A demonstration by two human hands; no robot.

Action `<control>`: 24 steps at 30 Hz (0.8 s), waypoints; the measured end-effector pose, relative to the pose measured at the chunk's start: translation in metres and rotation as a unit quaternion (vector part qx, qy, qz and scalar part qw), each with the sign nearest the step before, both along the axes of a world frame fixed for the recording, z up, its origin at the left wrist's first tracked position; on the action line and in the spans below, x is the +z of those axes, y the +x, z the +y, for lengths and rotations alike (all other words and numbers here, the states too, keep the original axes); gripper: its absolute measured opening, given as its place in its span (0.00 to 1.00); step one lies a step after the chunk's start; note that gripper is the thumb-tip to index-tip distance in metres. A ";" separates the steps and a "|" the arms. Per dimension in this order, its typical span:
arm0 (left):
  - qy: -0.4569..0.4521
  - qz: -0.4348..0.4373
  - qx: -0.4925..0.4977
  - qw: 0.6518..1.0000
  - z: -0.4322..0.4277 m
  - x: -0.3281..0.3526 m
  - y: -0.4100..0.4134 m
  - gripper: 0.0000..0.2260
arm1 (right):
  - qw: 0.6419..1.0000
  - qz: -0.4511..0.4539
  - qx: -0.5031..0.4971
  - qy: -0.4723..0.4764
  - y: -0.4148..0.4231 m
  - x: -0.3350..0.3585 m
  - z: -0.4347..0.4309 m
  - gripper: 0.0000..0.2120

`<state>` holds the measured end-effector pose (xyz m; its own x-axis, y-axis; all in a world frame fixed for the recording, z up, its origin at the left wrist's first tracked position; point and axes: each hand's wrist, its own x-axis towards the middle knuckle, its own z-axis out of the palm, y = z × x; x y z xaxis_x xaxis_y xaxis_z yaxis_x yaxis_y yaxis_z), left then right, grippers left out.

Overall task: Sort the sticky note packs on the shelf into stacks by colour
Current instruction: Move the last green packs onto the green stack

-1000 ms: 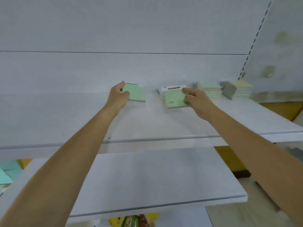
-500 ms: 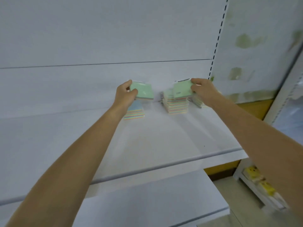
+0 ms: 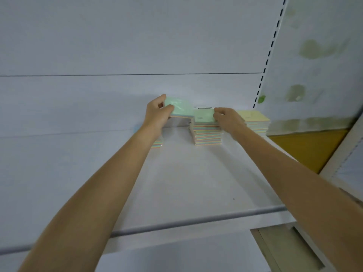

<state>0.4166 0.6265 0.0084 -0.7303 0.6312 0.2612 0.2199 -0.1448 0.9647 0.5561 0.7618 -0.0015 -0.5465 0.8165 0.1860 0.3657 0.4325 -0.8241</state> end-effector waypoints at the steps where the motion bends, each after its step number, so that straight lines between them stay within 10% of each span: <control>1: -0.004 -0.004 0.000 1.000 0.004 -0.001 0.002 0.06 | 1.000 -0.003 0.000 0.013 0.001 -0.004 0.000 0.10; 9: -0.032 0.022 -0.027 0.999 0.043 0.007 0.028 0.08 | 0.969 -0.010 0.038 0.243 0.029 -0.036 0.007 0.21; 14: -0.162 0.124 -0.001 0.979 0.064 -0.001 0.038 0.03 | 0.971 -0.013 0.070 0.227 0.031 -0.045 0.012 0.23; 16: -0.219 0.149 0.009 0.964 0.067 -0.005 0.038 0.17 | 0.974 -0.001 0.069 0.217 0.031 -0.046 0.011 0.24; 24: -0.234 0.173 0.007 0.957 0.067 -0.006 0.047 0.21 | 0.975 0.042 0.062 0.208 0.028 -0.044 0.012 0.25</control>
